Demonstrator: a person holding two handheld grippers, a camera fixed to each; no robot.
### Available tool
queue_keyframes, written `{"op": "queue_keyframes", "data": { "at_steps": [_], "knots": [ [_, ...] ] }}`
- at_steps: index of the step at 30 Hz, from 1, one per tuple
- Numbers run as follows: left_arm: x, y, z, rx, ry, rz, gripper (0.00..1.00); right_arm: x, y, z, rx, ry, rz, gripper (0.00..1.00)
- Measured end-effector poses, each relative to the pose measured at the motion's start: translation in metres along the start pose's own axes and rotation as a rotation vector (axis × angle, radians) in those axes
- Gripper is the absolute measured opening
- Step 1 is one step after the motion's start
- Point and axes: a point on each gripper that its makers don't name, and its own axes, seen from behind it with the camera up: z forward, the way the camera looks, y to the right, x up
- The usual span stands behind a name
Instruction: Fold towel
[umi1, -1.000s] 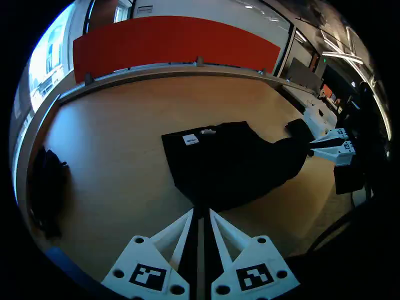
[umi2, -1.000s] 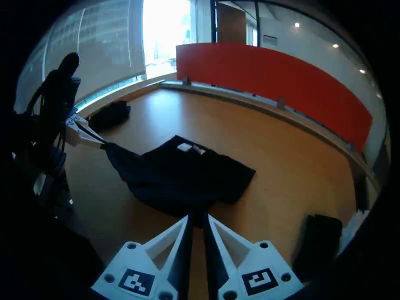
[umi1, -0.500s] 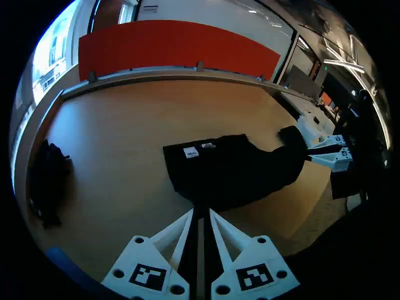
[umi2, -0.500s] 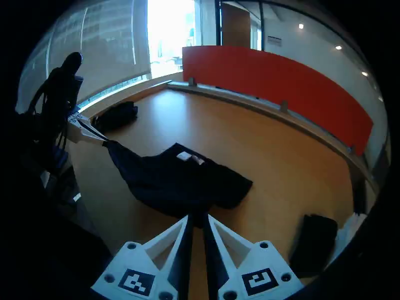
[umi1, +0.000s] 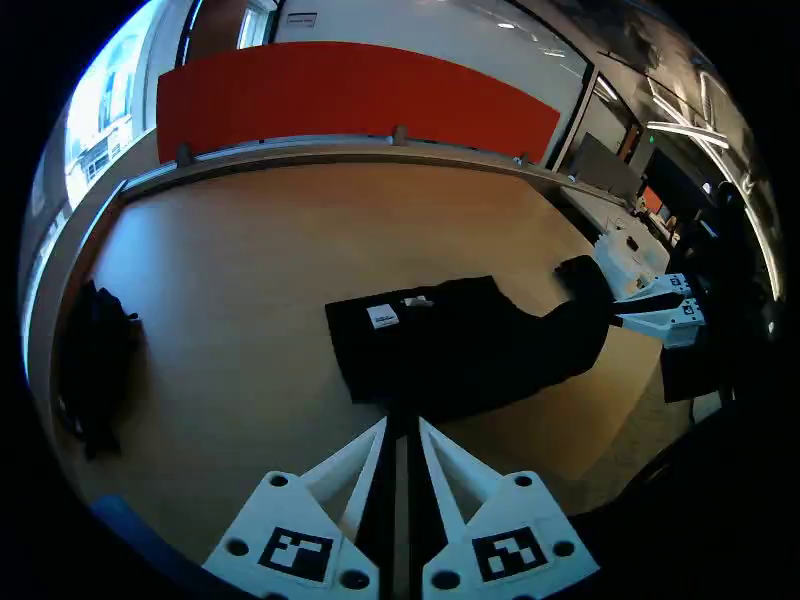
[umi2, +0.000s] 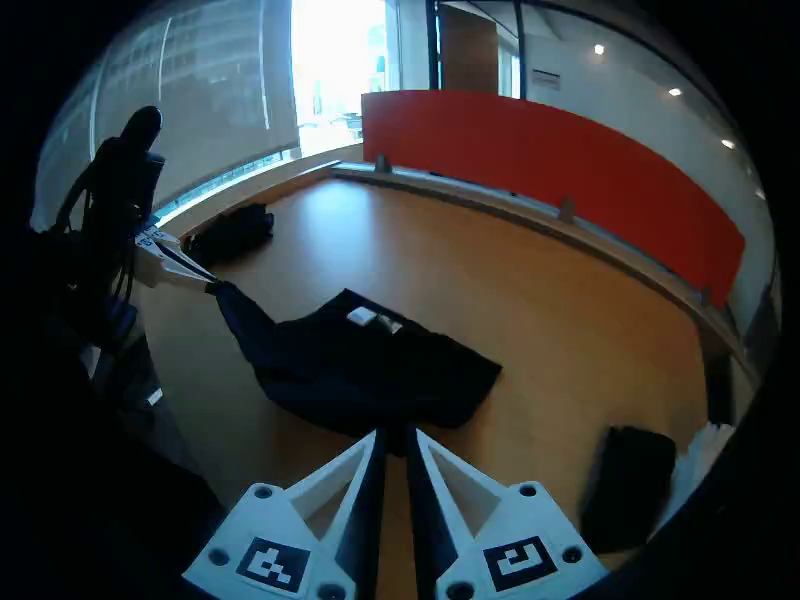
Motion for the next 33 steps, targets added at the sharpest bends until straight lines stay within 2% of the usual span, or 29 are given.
{"op": "queue_keyframes", "data": {
  "at_steps": [6,14,26,33],
  "knots": [
    [0.010,-0.007,0.011,0.011,0.014,-0.014,0.06,0.006,0.010,0.011,-0.012,-0.003,0.001,0.13],
    [0.024,-0.023,0.038,0.029,0.028,-0.034,0.07,0.012,0.031,0.039,-0.037,-0.026,-0.002,0.13],
    [0.040,-0.043,0.085,0.040,0.022,-0.021,0.06,0.012,0.057,0.081,-0.068,-0.068,0.034,0.13],
    [0.041,-0.047,0.104,0.030,0.007,-0.005,0.06,0.002,0.066,0.091,-0.083,-0.092,0.063,0.13]
  ]
}}
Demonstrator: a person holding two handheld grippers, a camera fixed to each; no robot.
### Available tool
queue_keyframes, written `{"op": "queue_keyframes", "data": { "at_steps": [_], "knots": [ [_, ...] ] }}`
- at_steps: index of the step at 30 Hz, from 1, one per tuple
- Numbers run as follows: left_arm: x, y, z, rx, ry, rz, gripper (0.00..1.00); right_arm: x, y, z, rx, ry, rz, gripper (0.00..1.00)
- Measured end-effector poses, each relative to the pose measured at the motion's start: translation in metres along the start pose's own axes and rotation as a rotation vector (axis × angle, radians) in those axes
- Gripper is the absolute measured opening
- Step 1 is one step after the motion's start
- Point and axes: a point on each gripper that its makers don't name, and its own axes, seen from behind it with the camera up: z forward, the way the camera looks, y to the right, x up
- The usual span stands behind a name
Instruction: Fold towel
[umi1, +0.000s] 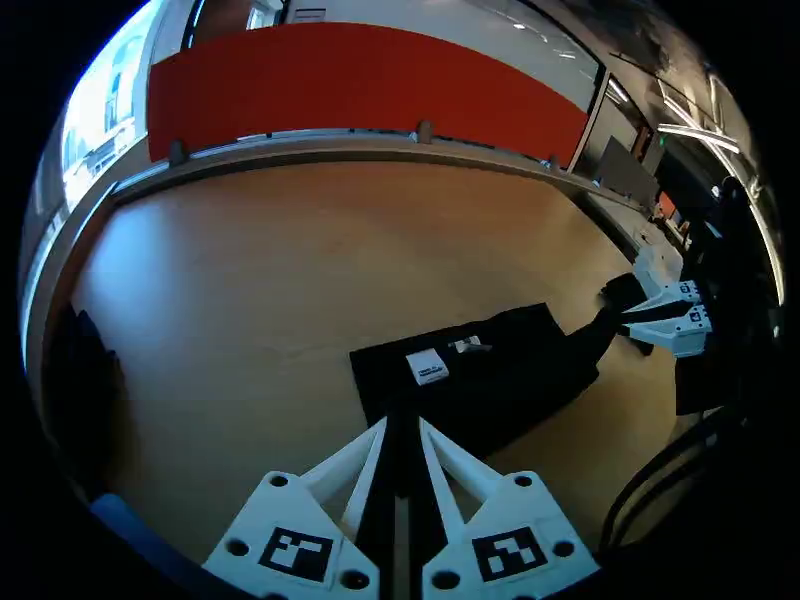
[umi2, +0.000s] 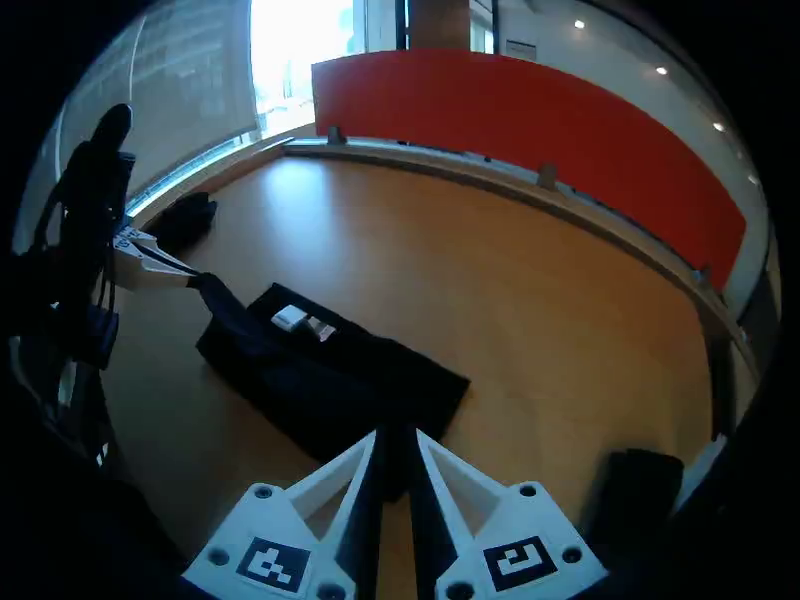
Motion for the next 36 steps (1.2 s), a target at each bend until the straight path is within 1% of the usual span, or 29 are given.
{"op": "queue_keyframes", "data": {
  "at_steps": [4,11,15,22,26,28,30,36],
  "knots": [
    [-0.002,-0.001,0.013,-0.003,-0.011,0.003,0.06,-0.007,0.007,0.009,-0.013,-0.017,0.017,0.13],
    [-0.007,-0.006,0.042,0.003,-0.030,0.016,0.06,-0.015,0.017,0.032,-0.028,-0.033,0.052,0.13],
    [-0.011,-0.012,0.053,0.022,-0.045,0.012,0.06,-0.014,0.022,0.043,-0.036,-0.029,0.067,0.14],
    [-0.012,-0.020,0.066,0.042,-0.053,-0.001,0.07,-0.014,0.027,0.055,-0.052,-0.037,0.067,0.17],
    [-0.013,-0.025,0.071,0.061,-0.064,0.006,0.08,-0.015,0.028,0.060,-0.059,-0.044,0.060,0.21],
    [-0.013,-0.026,0.073,0.069,-0.069,0.008,0.09,-0.015,0.030,0.062,-0.071,-0.043,0.060,0.24],
    [-0.013,-0.028,0.075,0.076,-0.072,0.011,0.10,-0.015,0.034,0.064,-0.085,-0.042,0.062,0.25],
    [-0.005,-0.032,0.078,0.096,-0.057,0.017,0.12,-0.014,0.042,0.068,-0.117,-0.042,0.075,0.33]
  ]
}}
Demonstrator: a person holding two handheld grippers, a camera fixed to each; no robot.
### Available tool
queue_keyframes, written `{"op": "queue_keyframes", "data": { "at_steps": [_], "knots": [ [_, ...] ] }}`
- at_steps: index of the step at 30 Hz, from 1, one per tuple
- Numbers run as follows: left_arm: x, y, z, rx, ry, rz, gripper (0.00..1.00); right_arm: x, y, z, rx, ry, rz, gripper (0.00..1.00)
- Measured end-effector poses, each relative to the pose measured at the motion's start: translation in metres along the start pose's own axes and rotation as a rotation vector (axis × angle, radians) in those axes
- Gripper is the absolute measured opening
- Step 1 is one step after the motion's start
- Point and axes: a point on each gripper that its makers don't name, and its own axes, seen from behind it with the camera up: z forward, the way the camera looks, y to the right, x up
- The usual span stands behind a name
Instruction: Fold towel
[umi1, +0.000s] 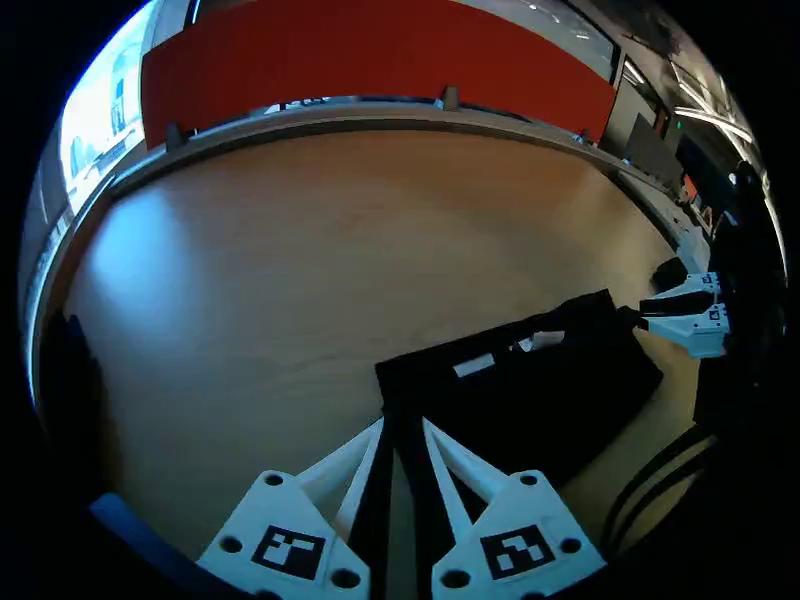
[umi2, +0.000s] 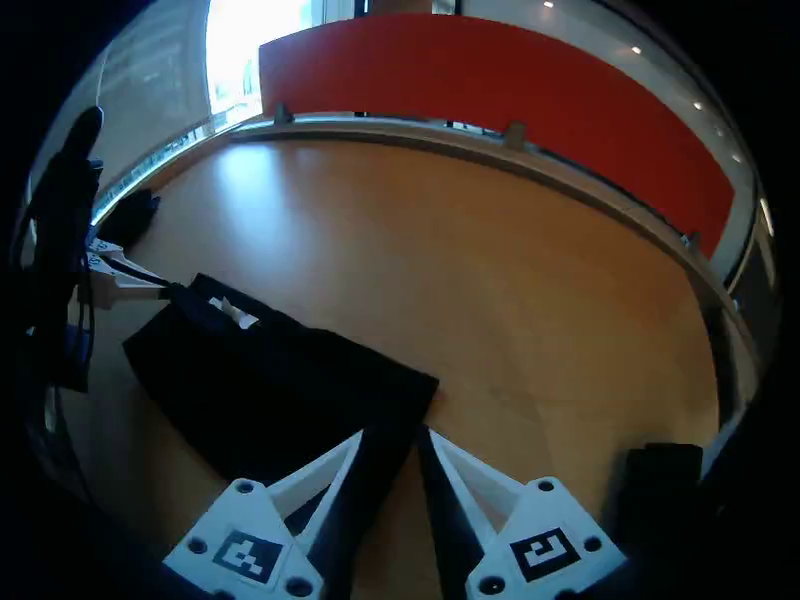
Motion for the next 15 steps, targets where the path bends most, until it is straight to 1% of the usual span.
{"op": "queue_keyframes", "data": {
  "at_steps": [4,11,12,15],
  "knots": [
    [0.005,-0.005,0.000,0.017,0.008,0.003,0.14,0.004,0.007,0.002,-0.025,0.007,0.008,0.37],
    [0.014,-0.016,0.000,0.050,0.020,0.016,0.19,0.014,0.016,0.005,-0.059,0.023,0.023,0.40],
    [0.015,-0.018,0.000,0.055,0.021,0.019,0.21,0.015,0.017,0.005,-0.063,0.025,0.025,0.41],
    [0.017,-0.022,-0.002,0.068,0.024,0.025,0.24,0.018,0.020,0.005,-0.072,0.031,0.032,0.49]
  ]
}}
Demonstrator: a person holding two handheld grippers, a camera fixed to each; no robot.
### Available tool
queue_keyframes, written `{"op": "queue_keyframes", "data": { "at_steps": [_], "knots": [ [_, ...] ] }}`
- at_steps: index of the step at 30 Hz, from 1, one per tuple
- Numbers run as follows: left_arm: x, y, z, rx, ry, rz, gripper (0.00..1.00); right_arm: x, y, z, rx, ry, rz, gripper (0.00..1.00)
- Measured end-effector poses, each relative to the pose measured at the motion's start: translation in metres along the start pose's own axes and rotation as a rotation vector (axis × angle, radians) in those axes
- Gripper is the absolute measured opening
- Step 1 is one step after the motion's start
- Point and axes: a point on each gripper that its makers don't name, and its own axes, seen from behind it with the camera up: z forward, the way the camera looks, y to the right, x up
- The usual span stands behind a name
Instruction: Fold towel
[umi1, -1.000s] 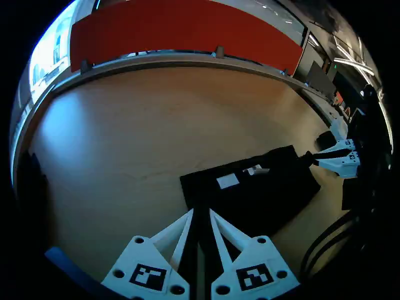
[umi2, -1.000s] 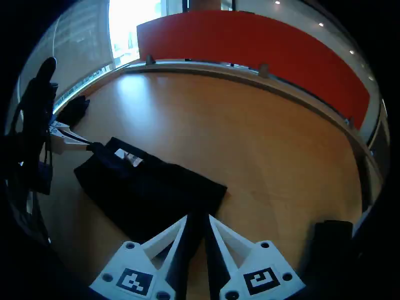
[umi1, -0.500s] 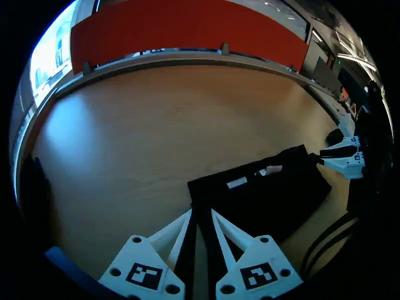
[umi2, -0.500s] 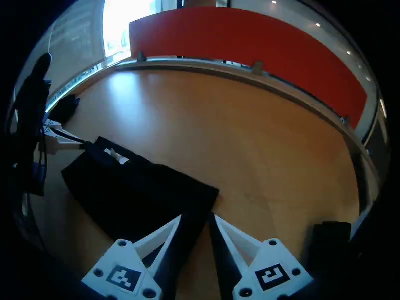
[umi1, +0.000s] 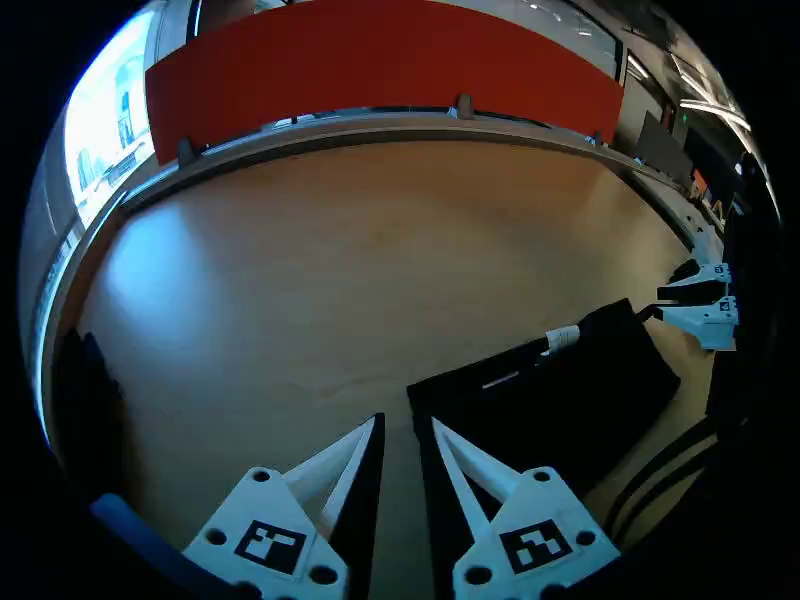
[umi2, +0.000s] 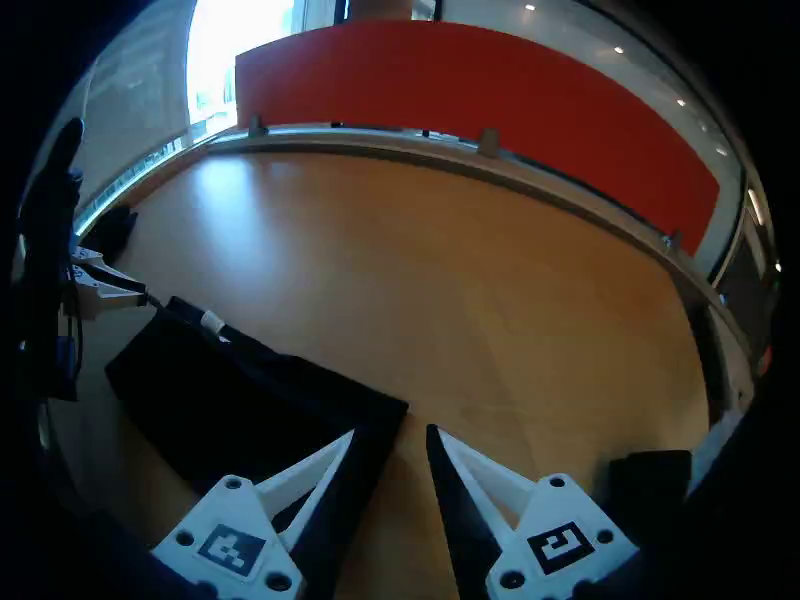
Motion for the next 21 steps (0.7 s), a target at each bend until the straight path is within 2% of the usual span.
{"op": "queue_keyframes", "data": {
  "at_steps": [1,3,5,7,9,13,21],
  "knots": [
    [0.000,-0.001,-0.001,0.002,0.002,0.000,0.25,0.001,0.000,-0.001,-0.001,0.004,0.002,0.53],
    [0.000,-0.002,-0.003,0.004,0.006,-0.002,0.37,0.003,0.001,-0.002,-0.002,0.012,0.006,0.67],
    [0.000,-0.002,-0.006,0.000,0.011,-0.008,0.47,0.004,0.001,-0.005,-0.004,0.020,0.011,0.77],
    [-0.001,-0.002,-0.008,-0.003,0.015,-0.016,0.62,0.005,0.002,-0.007,-0.006,0.026,0.016,0.89],
    [-0.002,-0.003,-0.010,-0.004,0.017,-0.024,0.77,0.005,0.003,-0.010,-0.007,0.030,0.021,0.95],
    [-0.004,-0.003,-0.014,-0.005,0.019,-0.037,0.88,0.003,0.003,-0.014,-0.006,0.036,0.030,0.97],
    [-0.005,-0.003,-0.022,0.003,0.030,-0.034,0.92,0.001,-0.002,-0.025,0.001,0.045,0.026,0.97]
  ]
}}
